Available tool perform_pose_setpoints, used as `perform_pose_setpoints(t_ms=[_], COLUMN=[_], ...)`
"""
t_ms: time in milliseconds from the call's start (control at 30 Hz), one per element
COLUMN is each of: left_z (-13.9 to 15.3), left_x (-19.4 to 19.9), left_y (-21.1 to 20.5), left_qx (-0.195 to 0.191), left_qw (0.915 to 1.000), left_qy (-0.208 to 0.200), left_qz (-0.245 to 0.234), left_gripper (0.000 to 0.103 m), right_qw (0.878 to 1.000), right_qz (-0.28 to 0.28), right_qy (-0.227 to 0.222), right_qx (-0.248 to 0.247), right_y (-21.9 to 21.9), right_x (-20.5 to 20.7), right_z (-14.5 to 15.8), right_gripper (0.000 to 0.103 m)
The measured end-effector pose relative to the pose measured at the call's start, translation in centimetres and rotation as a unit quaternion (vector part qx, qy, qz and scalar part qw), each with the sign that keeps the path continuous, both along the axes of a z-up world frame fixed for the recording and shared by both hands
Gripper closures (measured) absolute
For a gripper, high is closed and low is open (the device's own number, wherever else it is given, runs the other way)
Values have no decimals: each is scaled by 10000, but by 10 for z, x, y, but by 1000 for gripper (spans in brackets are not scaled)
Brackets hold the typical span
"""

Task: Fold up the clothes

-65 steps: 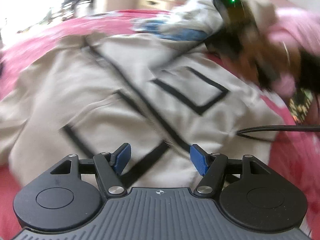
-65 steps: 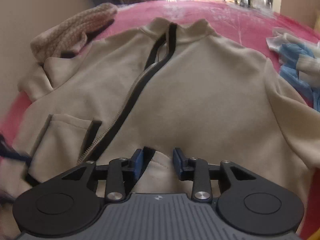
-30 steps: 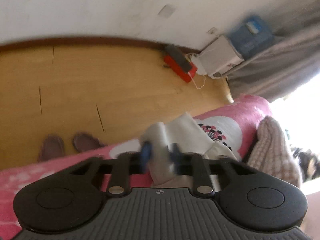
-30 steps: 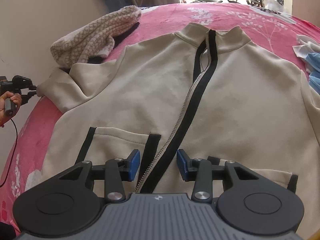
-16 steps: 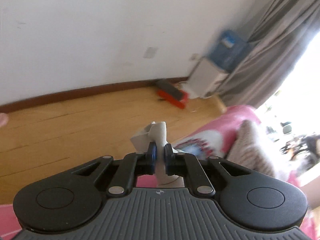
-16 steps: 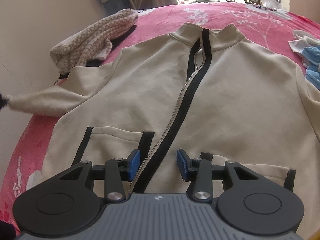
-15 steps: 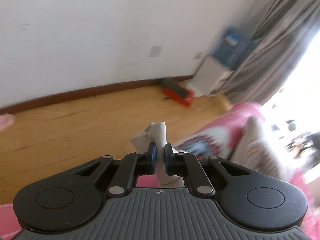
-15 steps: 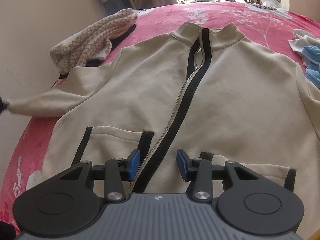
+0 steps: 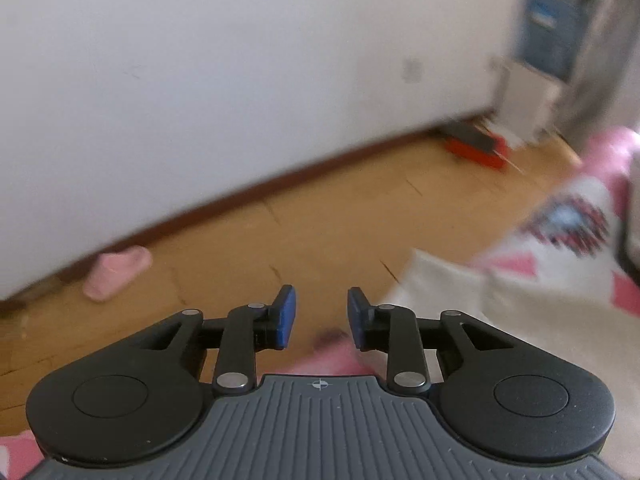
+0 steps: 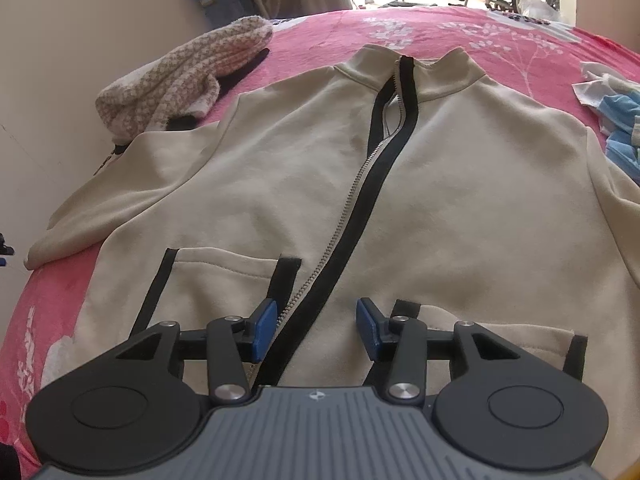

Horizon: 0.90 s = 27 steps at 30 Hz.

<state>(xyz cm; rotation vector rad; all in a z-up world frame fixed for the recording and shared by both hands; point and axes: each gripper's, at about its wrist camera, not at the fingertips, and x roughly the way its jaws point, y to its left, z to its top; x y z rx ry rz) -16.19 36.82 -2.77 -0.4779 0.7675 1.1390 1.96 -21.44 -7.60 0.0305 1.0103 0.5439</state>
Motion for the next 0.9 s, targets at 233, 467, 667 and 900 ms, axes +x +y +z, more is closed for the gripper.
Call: perform_pose_setpoints(t_ms=[233, 467, 667, 900], left_z=[24, 47, 34, -14], left_x=[60, 167, 206, 207], left_y=[-75, -237, -368, -478], left_qx=[475, -40, -980, -1712], left_qw=[9824, 8623, 7458, 6614], left_qy=[-436, -1209, -1106, -306], left_qz=[-1754, -4917, -6495, -7296], left_gripper=[68, 56, 53, 53], right_qw=[9974, 9672, 8869, 8054], right_qz=[-560, -2290, -4284, -5383], right_qy=[-390, -1019, -1377, -518], right_qx=[226, 416, 1040, 2427], right_y=[-20, -117, -243, -332], right_x=[-14, -41, -68, -39], right_z=[21, 85, 155, 187], right_gripper=[56, 56, 46, 25])
